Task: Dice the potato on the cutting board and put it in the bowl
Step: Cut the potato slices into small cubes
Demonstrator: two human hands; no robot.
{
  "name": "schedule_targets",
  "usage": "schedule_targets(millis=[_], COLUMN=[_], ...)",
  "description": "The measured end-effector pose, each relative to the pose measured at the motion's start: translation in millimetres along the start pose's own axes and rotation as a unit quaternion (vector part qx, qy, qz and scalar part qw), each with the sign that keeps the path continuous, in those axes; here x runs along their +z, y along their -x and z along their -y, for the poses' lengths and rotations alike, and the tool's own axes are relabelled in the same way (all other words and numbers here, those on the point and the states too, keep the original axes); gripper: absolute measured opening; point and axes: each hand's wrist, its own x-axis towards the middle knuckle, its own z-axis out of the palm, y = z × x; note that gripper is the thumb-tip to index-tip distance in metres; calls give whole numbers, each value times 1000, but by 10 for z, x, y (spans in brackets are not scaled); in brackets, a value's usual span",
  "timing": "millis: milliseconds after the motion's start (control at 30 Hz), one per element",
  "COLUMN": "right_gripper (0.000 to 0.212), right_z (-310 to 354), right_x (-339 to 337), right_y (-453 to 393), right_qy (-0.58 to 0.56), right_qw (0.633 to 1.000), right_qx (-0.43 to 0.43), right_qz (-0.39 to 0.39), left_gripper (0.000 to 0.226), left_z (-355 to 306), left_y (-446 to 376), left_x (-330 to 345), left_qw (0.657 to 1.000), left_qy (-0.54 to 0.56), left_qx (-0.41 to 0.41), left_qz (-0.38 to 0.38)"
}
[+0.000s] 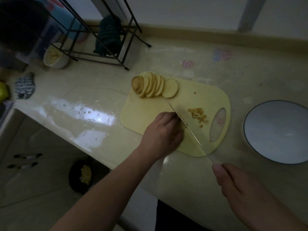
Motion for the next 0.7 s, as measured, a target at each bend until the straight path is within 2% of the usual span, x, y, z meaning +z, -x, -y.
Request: schedule_targets(millis=[233, 433, 533, 700], right_gripper=[96, 56, 54, 64], right_z=[-67, 60, 61, -152], right_x=[13, 94, 46, -27], right_y=[32, -238, -257, -171], right_qy=[29, 28, 13, -53], right_qw=[1000, 998, 999, 999], right_qx=[7, -47, -43, 0], right_qz=[-6, 7, 3, 1], left_gripper=[34, 31, 31, 30], left_z=[19, 43, 56, 42], left_y=[5, -12, -6, 12], left_x=[9, 1, 6, 21], left_qw=[1000, 1000, 1000, 999], left_qy=[8, 11, 8, 14], left_qx=[11, 27, 25, 23], left_qz=[-1, -5, -15, -32])
